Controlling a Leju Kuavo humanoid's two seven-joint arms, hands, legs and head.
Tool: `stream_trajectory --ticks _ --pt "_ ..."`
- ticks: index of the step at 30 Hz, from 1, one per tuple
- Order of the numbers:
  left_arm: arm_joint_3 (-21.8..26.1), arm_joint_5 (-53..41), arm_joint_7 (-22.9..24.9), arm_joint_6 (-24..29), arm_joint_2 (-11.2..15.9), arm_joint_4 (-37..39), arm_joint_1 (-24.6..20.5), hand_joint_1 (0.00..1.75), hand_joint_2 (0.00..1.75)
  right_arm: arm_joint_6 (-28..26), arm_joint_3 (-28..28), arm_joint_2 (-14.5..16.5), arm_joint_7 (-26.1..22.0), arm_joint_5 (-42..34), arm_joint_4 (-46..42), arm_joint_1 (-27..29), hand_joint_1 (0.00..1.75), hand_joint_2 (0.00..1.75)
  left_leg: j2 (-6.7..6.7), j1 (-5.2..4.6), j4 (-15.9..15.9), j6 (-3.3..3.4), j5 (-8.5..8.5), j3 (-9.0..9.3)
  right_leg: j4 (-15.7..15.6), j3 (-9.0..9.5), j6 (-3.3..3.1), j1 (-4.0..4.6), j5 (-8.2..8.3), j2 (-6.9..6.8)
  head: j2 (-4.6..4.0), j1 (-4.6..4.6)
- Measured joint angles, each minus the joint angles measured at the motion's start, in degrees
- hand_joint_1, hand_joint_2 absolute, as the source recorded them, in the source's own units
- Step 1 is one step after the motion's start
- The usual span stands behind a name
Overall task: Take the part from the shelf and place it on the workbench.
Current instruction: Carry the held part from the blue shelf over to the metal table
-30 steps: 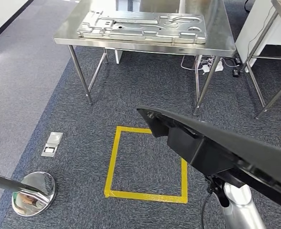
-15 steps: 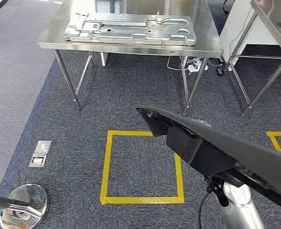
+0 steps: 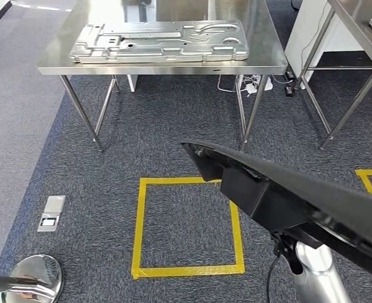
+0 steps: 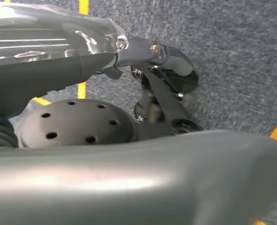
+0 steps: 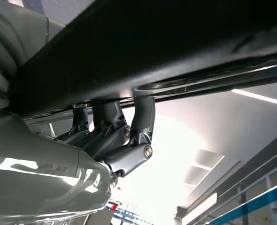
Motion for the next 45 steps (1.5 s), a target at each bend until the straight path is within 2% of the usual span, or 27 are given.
stream_trajectory --ticks 2,3,5,7,10,13,14,16,17,18,19,21,22,24,28,29,31,32,33,34,36,37,38,40,42,43,45 --pt "0.0 -0.01 0.02 0.01 0.0 0.0 0.17 0.0 1.75 -0.01 0.01 0.14 -0.02 0.0 0.02 0.18 1.75 1.75 0.0 0.1 5.66 -0.12 -0.77 -3.89 0.02 0.58 -0.09 0.04 -0.55 0.15 0.0 0.0" --pt "0.0 -0.01 0.02 0.02 0.0 0.0 0.26 0.0 1.75 -0.01 0.01 0.17 -0.02 0.0 0.02 0.27 1.75 1.75 0.0 0.08 5.75 -0.03 0.5 -4.58 0.02 1.01 -0.05 0.05 -0.88 0.27 0.0 0.0" --pt "0.0 -0.01 0.01 0.02 0.01 0.0 0.31 0.0 1.75 -0.01 0.01 0.23 -0.02 0.0 0.02 0.35 1.75 1.75 -0.05 -0.05 0.18 0.53 5.53 -3.16 0.0 2.18 0.14 0.07 -1.68 0.49 0.0 0.01" --pt "0.0 -0.01 -0.01 0.05 0.11 0.0 0.27 0.0 1.75 -0.01 0.01 0.29 -0.06 0.01 0.03 0.34 1.75 1.75 -0.19 -0.47 -5.39 1.34 8.78 -1.12 -0.04 2.96 0.54 0.13 -2.38 0.65 0.0 0.01" --pt "0.0 -0.02 -0.01 0.07 0.22 0.0 0.21 0.0 1.75 -0.02 0.04 0.36 -0.08 0.02 -0.02 0.38 1.75 1.75 -0.27 -0.91 -7.72 2.14 8.07 -0.22 -0.29 2.89 1.48 0.03 -2.72 0.78 0.0 0.02" --pt "0.0 -0.01 -0.11 0.07 0.25 0.0 0.22 0.0 1.75 -0.03 0.03 0.37 -0.12 0.01 -0.27 0.29 1.75 1.75 -0.16 -0.34 -9.18 2.65 7.82 1.04 1.4 2.58 2.17 0.08 -4.2 0.54 0.0 0.06" --pt "0.0 -0.01 -0.14 0.05 0.26 0.0 0.18 0.0 1.75 -0.03 0.03 0.37 -0.14 0.01 -0.34 0.26 1.75 1.75 -0.1 -0.18 -9.51 2.86 7.72 1.55 4.07 1.3 2.26 0.07 -5.44 0.47 0.0 0.09" --pt "0.0 -0.03 -0.16 0.02 0.26 0.0 0.09 0.0 1.75 -0.03 0.04 0.37 -0.15 0.02 -0.34 0.38 1.75 1.75 -0.04 -0.15 -9.64 3.14 7.26 2.21 11.52 -3.09 2.48 0.11 -7.88 0.4 0.0 0.12" --pt "0.0 -0.05 -0.16 0.02 0.26 0.0 0.08 0.0 1.75 -0.03 0.04 0.37 -0.15 0.03 -0.33 0.54 1.75 1.75 -0.03 -0.15 -9.64 3.18 6.96 2.56 14.17 -4.99 2.6 0.1 -8.13 0.37 0.0 0.12" --pt "0.0 -0.07 -0.18 0.03 0.26 0.0 0.12 0.0 1.75 -0.03 0.05 0.37 -0.16 0.03 -0.33 0.66 1.75 1.75 -0.04 -0.14 -9.64 3.12 6.62 2.99 14.91 -6.0 2.7 0.09 -7.23 0.35 0.0 0.11" --pt "0.0 -0.08 -0.19 0.05 0.26 0.0 0.17 0.0 1.75 -0.03 0.05 0.37 -0.19 0.04 -0.34 0.69 1.75 1.75 -0.05 -0.12 -9.63 3.0 6.22 3.55 13.34 -5.87 2.77 0.08 -5.2 0.31 0.0 0.11" --pt "0.0 -0.09 -0.27 0.03 0.26 0.0 0.19 0.0 1.75 -0.01 0.04 0.37 -0.27 0.04 -0.35 0.61 1.75 1.75 -0.07 -0.14 -9.63 2.5 5.28 4.78 6.5 -3.57 2.68 0.15 -0.26 0.14 0.0 0.11" --pt "0.0 -0.1 -0.32 0.0 0.26 0.0 0.12 0.0 1.75 0.03 0.04 0.37 -0.31 0.03 -0.38 0.56 1.75 1.75 -0.1 -0.21 -9.55 2.17 4.86 5.17 3.44 -2.33 2.45 0.25 1.1 0.06 0.0 0.11" --pt "0.0 -0.11 -0.46 -0.03 0.26 0.0 -0.01 0.0 1.75 0.13 0.04 0.37 -0.38 0.02 -0.44 0.48 1.75 1.75 -0.08 -0.35 -9.52 1.69 4.43 5.34 1.11 -1.38 1.69 0.54 1.08 0.07 0.0 0.13" --pt "0.0 -0.09 -0.85 -0.1 0.28 0.0 -0.26 0.0 1.75 0.17 0.01 0.38 -0.8 0.02 -0.93 0.45 1.75 1.75 0.02 -0.23 -8.04 0.76 3.02 4.88 0.39 -0.83 0.26 0.29 0.47 0.13 0.0 0.12" --pt "0.0 -0.07 -0.92 -0.11 0.28 0.0 -0.29 0.0 1.75 0.17 0.03 0.43 -0.9 0.1 -1.2 0.47 1.75 1.75 0.01 -0.17 -5.58 0.45 1.78 3.69 0.31 -0.58 -0.06 0.17 0.3 0.03 0.01 0.11" --pt "0.0 -0.02 -0.99 -0.15 0.28 0.0 -0.22 0.0 1.75 0.17 0.13 0.58 -1.04 0.53 -1.65 0.59 1.75 1.75 0.01 -0.05 1.95 0.04 -0.99 -0.5 0.31 -0.19 -0.48 0.23 -0.13 -0.09 0.01 0.09" --pt "0.0 -0.01 -1.0 -0.16 0.28 0.0 -0.11 0.0 1.75 0.17 0.22 0.66 -1.08 0.78 -1.79 0.69 1.75 1.75 0.0 -0.02 5.11 -0.02 -1.59 -2.56 0.32 0.06 -0.56 0.28 -0.36 -0.05 0.01 0.09" --pt "0.0 0.02 -1.01 -0.17 0.28 0.0 0.02 0.0 1.75 0.17 0.31 0.71 -1.1 0.99 -1.92 0.77 1.75 1.75 0.0 -0.03 6.51 0.04 -1.06 -3.86 0.32 0.39 -0.58 0.35 -0.63 0.04 0.0 0.08" --pt "0.0 0.04 -1.03 -0.18 0.28 0.0 0.13 0.0 1.75 0.17 0.39 0.74 -1.1 1.1 -2.1 0.83 1.75 1.75 0.0 -0.07 5.73 0.24 0.65 -4.14 0.32 0.85 -0.57 0.42 -0.95 0.16 0.0 0.09" --pt "0.01 0.08 -1.1 -0.21 0.34 0.0 0.2 0.0 1.75 0.18 0.55 0.76 -1.14 1.17 -2.53 0.74 1.75 1.75 -0.07 -0.35 -0.63 1.13 5.77 -2.2 0.26 1.96 -0.44 0.5 -1.68 0.31 0.0 0.09" --pt "0.02 0.09 -1.15 -0.23 0.42 0.0 0.19 0.0 1.75 0.19 0.61 0.76 -1.17 1.19 -2.74 0.61 1.75 1.75 -0.12 -0.58 -3.68 1.64 7.62 -1.09 0.22 2.4 -0.3 0.58 -2.01 0.36 0.0 0.09" --pt "0.03 0.09 -1.18 -0.27 0.5 0.0 0.17 0.0 1.75 0.19 0.64 0.76 -1.2 1.22 -2.9 0.47 1.75 1.75 -0.15 -0.83 -5.86 2.1 8.5 -0.23 0.18 2.63 -0.09 0.57 -2.23 0.37 0.0 0.08" --pt "0.04 0.09 -1.21 -0.36 0.61 0.0 0.09 0.0 1.75 0.2 0.68 0.76 -1.25 1.28 -3.18 0.3 1.75 1.75 -0.16 -1.19 -7.42 2.64 8.06 0.34 0.08 2.57 0.46 0.54 -2.43 0.35 0.0 0.07" --pt "0.04 0.09 -1.28 -0.5 0.61 0.0 0.03 0.0 1.75 0.22 0.75 0.73 -1.28 1.31 -3.58 0.15 1.75 1.75 -0.1 -0.98 -8.57 2.86 7.6 0.85 0.12 2.51 1.07 0.54 -2.73 0.21 0.0 0.09" --pt "0.04 0.09 -1.36 -0.58 0.62 0.0 0.01 0.0 1.75 0.23 0.8 0.69 -1.34 1.28 -3.75 -0.03 1.75 1.75 -0.06 -0.76 -9.1 2.95 7.56 1.2 0.98 2.19 1.32 0.56 -3.31 0.17 0.0 0.11" --pt "0.04 0.07 -1.49 -0.72 0.61 0.0 -0.04 0.0 1.75 0.2 0.86 0.61 -1.43 1.21 -3.92 -0.3 1.75 1.75 0.02 -0.43 -9.72 3.14 7.5 1.92 5.74 -0.07 1.7 0.45 -5.63 0.17 0.0 0.13"
